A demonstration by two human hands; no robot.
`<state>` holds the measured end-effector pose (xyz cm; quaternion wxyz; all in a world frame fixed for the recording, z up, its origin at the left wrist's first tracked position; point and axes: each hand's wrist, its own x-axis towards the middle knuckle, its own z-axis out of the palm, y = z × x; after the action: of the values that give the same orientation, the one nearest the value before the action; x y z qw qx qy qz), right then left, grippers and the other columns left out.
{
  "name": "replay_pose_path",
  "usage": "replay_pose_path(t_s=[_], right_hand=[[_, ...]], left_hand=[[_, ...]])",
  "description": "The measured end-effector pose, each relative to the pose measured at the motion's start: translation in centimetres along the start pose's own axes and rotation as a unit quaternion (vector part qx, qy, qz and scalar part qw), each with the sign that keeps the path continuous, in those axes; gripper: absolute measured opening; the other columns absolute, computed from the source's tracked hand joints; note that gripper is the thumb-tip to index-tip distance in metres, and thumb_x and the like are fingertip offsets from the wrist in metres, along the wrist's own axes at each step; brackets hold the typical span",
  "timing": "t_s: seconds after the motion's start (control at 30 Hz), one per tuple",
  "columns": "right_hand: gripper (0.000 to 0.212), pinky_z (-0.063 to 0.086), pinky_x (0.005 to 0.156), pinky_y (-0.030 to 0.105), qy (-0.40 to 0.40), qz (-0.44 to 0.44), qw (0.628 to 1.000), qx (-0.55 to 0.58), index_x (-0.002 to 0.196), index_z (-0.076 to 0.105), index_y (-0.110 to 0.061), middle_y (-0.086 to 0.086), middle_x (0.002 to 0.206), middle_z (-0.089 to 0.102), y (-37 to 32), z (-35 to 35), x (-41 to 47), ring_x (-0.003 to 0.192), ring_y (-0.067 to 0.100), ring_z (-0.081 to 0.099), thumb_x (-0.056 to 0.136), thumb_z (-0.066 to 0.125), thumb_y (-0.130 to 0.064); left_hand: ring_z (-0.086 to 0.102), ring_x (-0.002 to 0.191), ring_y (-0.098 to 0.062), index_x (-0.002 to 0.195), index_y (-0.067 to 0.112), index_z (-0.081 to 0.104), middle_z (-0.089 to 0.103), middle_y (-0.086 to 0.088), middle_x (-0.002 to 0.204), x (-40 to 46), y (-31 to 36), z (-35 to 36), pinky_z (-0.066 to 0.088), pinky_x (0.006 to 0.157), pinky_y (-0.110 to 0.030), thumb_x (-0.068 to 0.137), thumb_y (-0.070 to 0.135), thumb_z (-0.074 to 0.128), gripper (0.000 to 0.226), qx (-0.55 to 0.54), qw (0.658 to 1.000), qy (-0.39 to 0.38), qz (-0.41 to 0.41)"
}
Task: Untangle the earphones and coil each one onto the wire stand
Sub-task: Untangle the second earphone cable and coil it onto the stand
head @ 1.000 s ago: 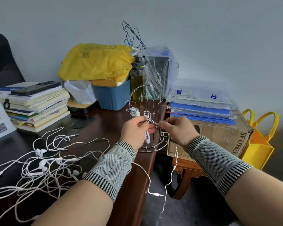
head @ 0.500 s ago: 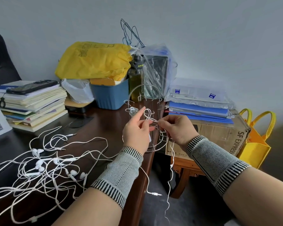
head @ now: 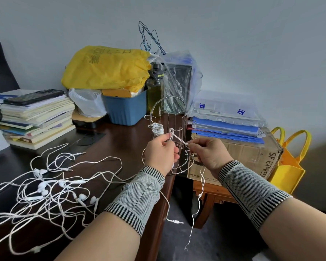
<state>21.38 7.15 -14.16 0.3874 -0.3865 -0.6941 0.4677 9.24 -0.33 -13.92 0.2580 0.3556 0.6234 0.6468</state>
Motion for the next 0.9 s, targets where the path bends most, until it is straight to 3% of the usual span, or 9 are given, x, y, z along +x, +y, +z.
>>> replay_pose_path(t_s=[0.1,0.2,0.3,0.37,0.43,0.6,0.7,0.9], right_hand=[[0.01,0.043,0.054,0.029,0.002,0.003,1.0,-0.022,0.083,0.073,-0.011,-0.005,0.057,0.06,-0.1,0.3,0.1,0.051,0.011,0.046,0.089,0.065,-0.011],[0.01,0.047,0.059,0.03,0.007,0.005,0.999,-0.036,0.086,0.074,-0.009,-0.004,0.059,0.061,0.0,0.5,0.2,0.055,0.013,0.05,0.088,0.065,-0.012],[0.012,0.05,0.064,0.04,0.004,0.023,0.999,-0.04,0.083,0.075,-0.011,0.011,0.064,0.064,0.4,0.3,0.4,0.06,0.022,0.051,0.087,0.068,-0.02],[0.015,0.055,0.071,0.043,0.019,0.033,0.998,-0.053,0.082,0.074,-0.012,0.013,0.07,0.067,0.5,0.1,0.4,0.063,0.02,0.055,0.086,0.07,-0.026],[0.017,0.055,0.069,0.037,0.037,0.031,0.997,-0.065,0.081,0.072,-0.012,0.004,0.069,0.065,0.2,-0.2,0.5,0.062,0.013,0.055,0.085,0.071,-0.028],[0.019,0.038,0.042,0.02,0.043,0.016,0.988,-0.149,0.079,0.071,-0.013,0.003,0.057,0.059,-1.9,-1.3,0.4,0.038,0.005,0.043,0.086,0.069,-0.031],[0.02,0.038,0.047,0.02,0.051,-0.025,0.971,-0.231,0.078,0.072,-0.012,-0.001,0.057,0.059,-3.0,-1.7,0.6,0.044,0.005,0.044,0.086,0.069,-0.03],[0.016,0.043,0.05,0.021,0.027,-0.065,0.928,-0.366,0.082,0.072,-0.013,-0.003,0.064,0.06,-4.2,-1.6,0.9,0.055,0.007,0.052,0.085,0.069,-0.028]], left_hand=[[0.056,0.042,-0.003,0.123,0.01,0.062,0.06,-0.001,0.066,0.1,0.1,0.2,0.057,0.06,-0.033,0.097,0.004,0.044,0.031,-0.023,1.0,-0.005,-0.016],[0.06,0.047,0.0,0.115,0.01,0.062,0.064,-0.003,0.074,0.4,0.0,0.3,0.055,0.057,-0.025,0.098,0.001,0.044,0.026,-0.062,0.997,-0.008,-0.039],[0.063,0.052,0.0,0.117,0.01,0.062,0.066,-0.003,0.08,0.6,-0.2,0.4,0.054,0.057,-0.021,0.099,0.0,0.045,0.027,-0.091,0.994,-0.005,-0.053],[0.06,0.05,0.0,0.117,0.009,0.063,0.065,-0.003,0.08,0.6,-0.3,0.4,0.052,0.055,-0.02,0.099,0.001,0.044,0.028,-0.091,0.994,-0.002,-0.054],[0.052,0.044,0.0,0.112,0.009,0.065,0.061,-0.002,0.076,0.5,-0.3,0.5,0.047,0.049,-0.017,0.098,-0.001,0.041,0.029,-0.082,0.995,0.004,-0.052],[0.034,0.035,-0.003,0.097,0.01,0.067,0.045,0.006,0.053,0.6,-0.5,0.9,0.031,0.039,-0.021,0.099,0.007,0.043,0.025,-0.085,0.996,0.011,-0.04],[0.031,0.034,-0.005,0.089,0.007,0.065,0.037,0.013,0.041,0.5,-0.6,0.8,0.027,0.041,-0.02,0.098,0.018,0.053,0.019,-0.075,0.997,-0.008,-0.029],[0.031,0.04,-0.008,0.086,0.012,0.072,0.034,0.006,0.044,0.7,-1.2,0.8,0.03,0.048,-0.023,0.096,0.027,0.059,0.022,-0.073,0.997,-0.011,-0.034]])
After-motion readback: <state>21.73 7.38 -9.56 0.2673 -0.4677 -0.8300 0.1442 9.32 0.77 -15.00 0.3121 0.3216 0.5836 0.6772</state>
